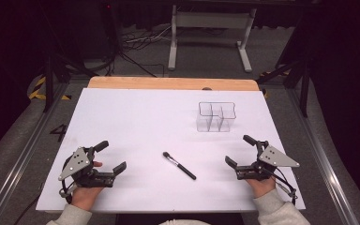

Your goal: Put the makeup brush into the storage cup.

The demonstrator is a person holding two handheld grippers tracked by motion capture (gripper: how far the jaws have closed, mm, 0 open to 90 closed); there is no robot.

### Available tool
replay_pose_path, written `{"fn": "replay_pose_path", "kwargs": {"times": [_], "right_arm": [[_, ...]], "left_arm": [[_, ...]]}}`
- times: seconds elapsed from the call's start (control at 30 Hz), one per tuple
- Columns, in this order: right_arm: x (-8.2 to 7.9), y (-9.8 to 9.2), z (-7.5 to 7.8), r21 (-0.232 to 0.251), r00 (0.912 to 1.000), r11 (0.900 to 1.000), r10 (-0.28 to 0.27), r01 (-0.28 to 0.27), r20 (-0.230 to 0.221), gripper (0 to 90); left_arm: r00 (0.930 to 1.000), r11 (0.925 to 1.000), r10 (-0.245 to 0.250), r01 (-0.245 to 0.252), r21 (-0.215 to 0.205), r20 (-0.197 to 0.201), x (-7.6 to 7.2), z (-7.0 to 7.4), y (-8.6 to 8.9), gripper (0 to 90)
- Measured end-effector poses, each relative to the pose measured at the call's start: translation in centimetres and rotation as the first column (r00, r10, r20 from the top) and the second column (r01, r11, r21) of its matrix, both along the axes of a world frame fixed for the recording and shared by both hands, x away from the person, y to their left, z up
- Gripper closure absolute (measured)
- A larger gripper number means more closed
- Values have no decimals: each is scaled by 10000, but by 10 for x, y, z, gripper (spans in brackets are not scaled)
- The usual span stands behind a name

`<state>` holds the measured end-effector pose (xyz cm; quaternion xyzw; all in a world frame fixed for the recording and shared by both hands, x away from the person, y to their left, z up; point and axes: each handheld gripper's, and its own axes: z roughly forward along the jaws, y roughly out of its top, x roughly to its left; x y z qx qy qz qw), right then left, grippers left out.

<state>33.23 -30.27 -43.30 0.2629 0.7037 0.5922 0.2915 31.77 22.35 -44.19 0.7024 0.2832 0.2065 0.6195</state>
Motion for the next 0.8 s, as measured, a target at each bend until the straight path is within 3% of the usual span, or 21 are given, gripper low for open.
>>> {"fn": "replay_pose_path", "kwargs": {"times": [0.23,0.37,0.63,0.8], "right_arm": [[-1,-2,2,15,10000,10000,-6,7,-33,1],[-1,-2,2,-6,9995,10000,-18,18,-305,1],[-3,1,7,16,9996,10000,50,-50,-268,1],[0,8,10,3,9986,9998,203,-203,-490,1]], "left_arm": [[10000,10000,9,-9,-64,-10,1,1,1,8],[10000,10000,51,-51,-84,2,1,2,0,11],[9999,9999,129,-129,27,-80,1,1,1,18],[9998,9997,126,-123,194,-172,2,1,1,18]]}}
